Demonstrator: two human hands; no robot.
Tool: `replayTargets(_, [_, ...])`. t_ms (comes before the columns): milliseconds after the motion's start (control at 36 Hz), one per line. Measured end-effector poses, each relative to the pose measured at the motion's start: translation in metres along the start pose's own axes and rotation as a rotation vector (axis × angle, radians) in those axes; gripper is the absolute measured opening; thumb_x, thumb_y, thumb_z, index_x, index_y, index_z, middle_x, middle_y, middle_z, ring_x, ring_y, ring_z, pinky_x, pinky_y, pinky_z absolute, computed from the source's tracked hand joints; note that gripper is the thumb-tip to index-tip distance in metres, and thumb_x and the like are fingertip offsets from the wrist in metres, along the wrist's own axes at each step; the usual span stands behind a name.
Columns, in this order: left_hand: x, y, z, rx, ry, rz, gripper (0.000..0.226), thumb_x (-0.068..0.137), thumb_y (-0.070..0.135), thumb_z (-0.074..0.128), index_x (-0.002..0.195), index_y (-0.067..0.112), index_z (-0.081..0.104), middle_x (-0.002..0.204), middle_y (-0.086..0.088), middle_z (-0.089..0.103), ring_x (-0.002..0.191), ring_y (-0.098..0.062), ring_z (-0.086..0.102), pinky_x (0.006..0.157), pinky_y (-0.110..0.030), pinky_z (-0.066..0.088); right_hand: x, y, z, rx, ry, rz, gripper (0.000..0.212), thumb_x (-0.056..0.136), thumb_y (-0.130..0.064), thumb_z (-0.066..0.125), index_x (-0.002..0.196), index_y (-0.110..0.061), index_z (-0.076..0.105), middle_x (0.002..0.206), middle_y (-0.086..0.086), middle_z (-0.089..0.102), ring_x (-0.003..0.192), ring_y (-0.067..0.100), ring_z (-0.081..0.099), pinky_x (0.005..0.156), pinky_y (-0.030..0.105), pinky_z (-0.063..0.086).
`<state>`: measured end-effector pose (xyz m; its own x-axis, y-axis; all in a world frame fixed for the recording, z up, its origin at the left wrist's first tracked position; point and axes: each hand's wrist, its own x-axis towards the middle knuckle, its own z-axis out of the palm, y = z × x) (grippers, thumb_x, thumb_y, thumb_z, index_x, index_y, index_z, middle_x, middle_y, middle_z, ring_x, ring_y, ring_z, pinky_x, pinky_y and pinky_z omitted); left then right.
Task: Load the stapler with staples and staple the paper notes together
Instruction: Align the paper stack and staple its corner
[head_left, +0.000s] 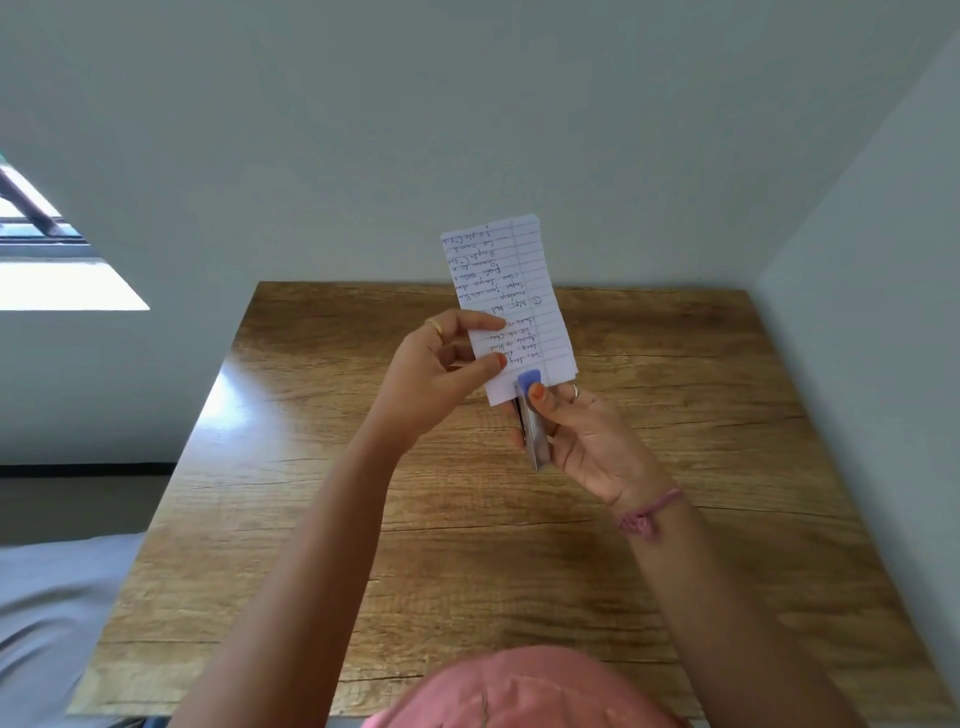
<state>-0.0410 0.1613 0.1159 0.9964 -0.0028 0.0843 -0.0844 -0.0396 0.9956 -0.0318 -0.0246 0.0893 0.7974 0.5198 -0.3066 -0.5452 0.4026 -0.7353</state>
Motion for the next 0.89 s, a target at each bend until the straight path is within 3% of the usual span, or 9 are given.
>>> replayTargets(111, [-0.007, -0.013, 0.010, -0.404, 0.149, 0.023, 0.040, 0.083, 0.009, 0.067, 0.111, 0.019, 0.041, 0.109, -0.006, 0.072, 0.102, -0.023, 0.069, 0.077, -0.029, 0.056, 0.000, 0.000, 0.003, -0.015, 0.004, -0.020, 0.028, 0.074, -0.016, 0.072, 0.103, -0.014, 0.074, 0.100, 0.010, 0.073, 0.081, 0.017, 0.071, 0.068, 0.032, 0.059])
replayTargets(167, [-0.012, -0.020, 0.016, -0.475, 0.180, -0.016, 0.050, 0.083, 0.014, 0.069, 0.120, 0.018, 0.037, 0.112, -0.007, 0.071, 0.105, -0.024, 0.067, 0.079, -0.030, 0.056, 0.000, 0.000, 0.004, -0.014, 0.007, -0.030, 0.031, 0.074, -0.016, 0.072, 0.105, -0.012, 0.073, 0.100, 0.009, 0.073, 0.081, 0.017, 0.071, 0.068, 0.032, 0.059])
replayTargets(250, [-0.019, -0.027, 0.024, -0.386, 0.053, -0.079, 0.066, 0.078, 0.026, 0.077, 0.132, 0.012, 0.041, 0.119, -0.008, 0.069, 0.109, -0.027, 0.066, 0.082, -0.032, 0.056, 0.001, 0.002, 0.007, -0.037, 0.014, -0.041, 0.035, 0.073, -0.017, 0.074, 0.107, -0.010, 0.071, 0.099, 0.008, 0.074, 0.082, 0.016, 0.071, 0.067, 0.030, 0.059])
replayTargets(361, [-0.025, -0.025, 0.039, -0.304, 0.020, -0.056, 0.036, 0.079, 0.026, 0.078, 0.111, 0.016, 0.066, 0.099, -0.006, 0.074, 0.080, -0.018, 0.071, 0.062, -0.026, 0.056, 0.002, 0.004, 0.010, -0.083, 0.027, -0.064, 0.035, 0.074, -0.020, 0.071, 0.108, -0.011, 0.070, 0.107, 0.010, 0.073, 0.093, 0.019, 0.069, 0.082, 0.036, 0.058])
replayTargets(472, [-0.026, -0.023, 0.044, -0.317, 0.063, -0.080, 0.032, 0.077, 0.026, 0.078, 0.105, 0.014, 0.070, 0.091, -0.006, 0.075, 0.069, -0.017, 0.069, 0.057, -0.023, 0.053, 0.003, 0.005, 0.009, -0.078, 0.050, -0.072, 0.034, 0.077, -0.018, 0.068, 0.110, -0.011, 0.069, 0.108, 0.010, 0.073, 0.095, 0.020, 0.069, 0.085, 0.036, 0.056])
replayTargets(583, [-0.025, -0.022, 0.047, -0.319, 0.109, -0.100, 0.027, 0.072, 0.029, 0.078, 0.097, 0.019, 0.073, 0.087, -0.005, 0.076, 0.066, -0.016, 0.069, 0.057, -0.023, 0.054, 0.003, 0.006, 0.009, -0.104, 0.084, -0.068, 0.037, 0.075, -0.020, 0.069, 0.112, -0.011, 0.069, 0.110, 0.012, 0.072, 0.097, 0.023, 0.067, 0.085, 0.038, 0.055])
replayTargets(694, [-0.026, -0.023, 0.051, -0.329, 0.162, -0.107, 0.026, 0.073, 0.028, 0.076, 0.095, 0.016, 0.072, 0.084, -0.005, 0.076, 0.067, -0.016, 0.070, 0.057, -0.023, 0.054, 0.006, 0.007, 0.010, -0.104, 0.114, -0.077, 0.031, 0.075, -0.020, 0.071, 0.104, -0.011, 0.073, 0.099, 0.008, 0.075, 0.086, 0.017, 0.070, 0.069, 0.028, 0.057])
replayTargets(889, [-0.024, -0.022, 0.049, -0.340, 0.144, -0.178, 0.033, 0.077, 0.025, 0.078, 0.104, 0.009, 0.071, 0.097, -0.013, 0.075, 0.083, -0.027, 0.069, 0.070, -0.037, 0.055, 0.008, 0.009, 0.003, -0.108, 0.107, -0.074, 0.025, 0.075, -0.021, 0.072, 0.099, -0.015, 0.076, 0.100, 0.007, 0.074, 0.086, 0.016, 0.069, 0.074, 0.030, 0.057])
